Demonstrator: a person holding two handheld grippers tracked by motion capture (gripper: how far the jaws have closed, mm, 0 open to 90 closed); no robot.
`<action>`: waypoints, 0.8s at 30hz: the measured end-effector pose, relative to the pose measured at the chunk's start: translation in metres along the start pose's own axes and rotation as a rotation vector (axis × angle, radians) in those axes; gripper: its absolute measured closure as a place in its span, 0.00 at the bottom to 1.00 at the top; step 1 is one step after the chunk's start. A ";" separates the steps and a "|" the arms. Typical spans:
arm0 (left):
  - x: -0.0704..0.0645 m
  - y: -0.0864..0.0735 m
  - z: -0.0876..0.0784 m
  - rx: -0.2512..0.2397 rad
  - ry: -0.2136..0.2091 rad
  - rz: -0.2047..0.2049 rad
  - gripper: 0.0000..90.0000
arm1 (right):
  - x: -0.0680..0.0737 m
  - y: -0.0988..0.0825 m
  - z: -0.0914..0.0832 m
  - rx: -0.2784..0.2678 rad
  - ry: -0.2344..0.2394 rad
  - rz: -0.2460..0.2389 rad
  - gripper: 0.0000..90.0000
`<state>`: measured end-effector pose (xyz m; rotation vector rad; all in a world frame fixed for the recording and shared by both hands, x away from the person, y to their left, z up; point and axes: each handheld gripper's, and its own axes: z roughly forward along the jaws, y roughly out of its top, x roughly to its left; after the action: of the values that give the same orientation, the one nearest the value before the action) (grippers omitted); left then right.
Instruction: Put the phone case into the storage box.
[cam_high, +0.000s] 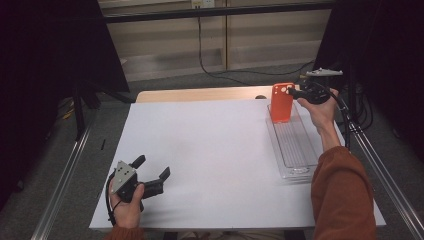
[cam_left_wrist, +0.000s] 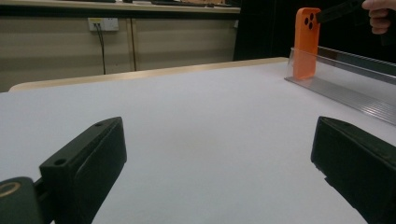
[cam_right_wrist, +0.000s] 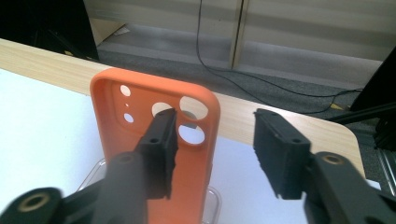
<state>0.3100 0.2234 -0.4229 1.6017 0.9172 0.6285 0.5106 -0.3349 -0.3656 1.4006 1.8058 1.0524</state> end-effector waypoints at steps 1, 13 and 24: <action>0.000 0.000 0.000 -0.003 0.002 -0.002 0.04 | 0.000 0.000 0.000 -0.003 0.000 -0.001 0.50; 0.000 0.001 0.000 -0.006 0.004 -0.001 0.04 | -0.003 -0.005 -0.009 -0.008 0.006 0.038 0.22; 0.000 0.002 -0.001 -0.016 0.005 0.004 0.04 | 0.003 -0.006 -0.011 -0.023 0.031 0.051 0.08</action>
<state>0.3096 0.2244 -0.4212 1.5890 0.9108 0.6413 0.4979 -0.3349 -0.3656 1.4308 1.7822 1.1233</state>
